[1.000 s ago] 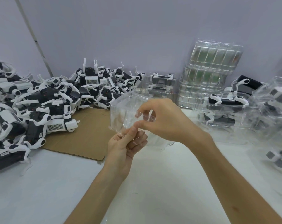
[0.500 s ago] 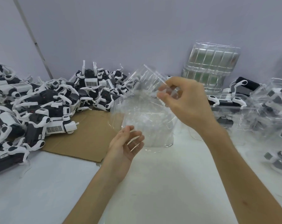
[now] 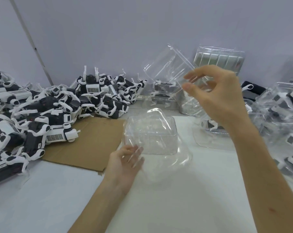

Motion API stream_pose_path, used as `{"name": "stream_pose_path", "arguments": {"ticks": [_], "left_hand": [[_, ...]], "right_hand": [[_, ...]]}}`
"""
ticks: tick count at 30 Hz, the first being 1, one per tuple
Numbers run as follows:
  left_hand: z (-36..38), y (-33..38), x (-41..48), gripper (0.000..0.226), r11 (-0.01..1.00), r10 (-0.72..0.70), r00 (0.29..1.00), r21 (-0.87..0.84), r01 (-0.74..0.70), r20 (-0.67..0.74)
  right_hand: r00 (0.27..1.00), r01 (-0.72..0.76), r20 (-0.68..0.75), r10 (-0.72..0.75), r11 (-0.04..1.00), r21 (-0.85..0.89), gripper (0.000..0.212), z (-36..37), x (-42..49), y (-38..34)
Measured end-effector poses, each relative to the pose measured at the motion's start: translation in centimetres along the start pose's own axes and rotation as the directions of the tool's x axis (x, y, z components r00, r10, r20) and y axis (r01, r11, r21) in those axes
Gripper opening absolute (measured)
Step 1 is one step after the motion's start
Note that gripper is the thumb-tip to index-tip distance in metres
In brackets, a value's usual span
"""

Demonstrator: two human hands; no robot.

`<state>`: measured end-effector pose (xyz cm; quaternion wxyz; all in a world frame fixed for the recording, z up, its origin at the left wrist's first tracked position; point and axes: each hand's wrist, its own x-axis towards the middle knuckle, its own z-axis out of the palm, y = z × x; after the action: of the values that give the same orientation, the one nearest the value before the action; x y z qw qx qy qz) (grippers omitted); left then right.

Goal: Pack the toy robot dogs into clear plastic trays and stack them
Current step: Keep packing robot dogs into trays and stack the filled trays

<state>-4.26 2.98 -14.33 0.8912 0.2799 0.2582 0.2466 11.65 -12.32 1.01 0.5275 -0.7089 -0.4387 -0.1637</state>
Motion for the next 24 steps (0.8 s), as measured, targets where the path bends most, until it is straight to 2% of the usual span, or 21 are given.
{"name": "stream_pose_path", "arguments": {"ticks": [3,5,7,10,14,18,21,23,24], "left_hand": [[0.4,-1.3,0.2,0.021,1.000,0.024,0.997,-0.009,-0.023,0.077],[0.7,-1.4,0.8,0.026,0.999,0.015,0.998,-0.029,-0.013,0.064],[1.2,-1.1,1.4,0.015,1.000,0.024,0.999,-0.011,-0.023,0.024],[2.0,-0.1,2.2,0.002,0.992,0.083,0.997,0.099,-0.081,-0.009],[3.2,0.5,3.0,0.016,0.957,0.140,0.989,0.264,-0.122,-0.051],[4.0,0.9,3.6,0.018,0.892,0.158,0.985,0.437,-0.114,-0.066],[4.1,1.3,3.2,0.028,0.807,0.097,0.992,0.590,-0.034,-0.075],[3.8,1.0,2.5,0.035,0.677,0.098,0.994,0.735,-0.033,-0.045],[3.4,0.7,2.3,0.038,0.563,0.197,0.980,0.818,-0.120,0.008]], "right_hand": [[1.000,-0.009,0.013,0.009,1.000,0.002,0.016,0.0,0.0,0.1],[1.000,-0.011,0.020,0.011,1.000,0.009,0.015,0.1,0.0,0.2],[1.000,-0.008,0.022,0.007,1.000,0.021,0.014,0.2,0.0,0.3],[1.000,-0.003,0.030,0.001,0.999,0.044,0.013,0.3,0.2,0.3],[0.999,-0.004,0.041,0.002,0.998,0.058,0.013,0.4,0.2,0.4],[0.999,-0.006,0.048,0.003,0.998,0.064,0.012,0.2,0.2,0.5],[0.999,-0.006,0.040,0.004,0.998,0.065,0.012,0.0,0.3,0.5],[0.999,-0.005,0.041,0.002,0.998,0.068,0.012,-0.1,0.3,0.5],[0.999,-0.003,0.043,0.000,0.998,0.065,0.012,-0.1,0.3,0.4]]}}
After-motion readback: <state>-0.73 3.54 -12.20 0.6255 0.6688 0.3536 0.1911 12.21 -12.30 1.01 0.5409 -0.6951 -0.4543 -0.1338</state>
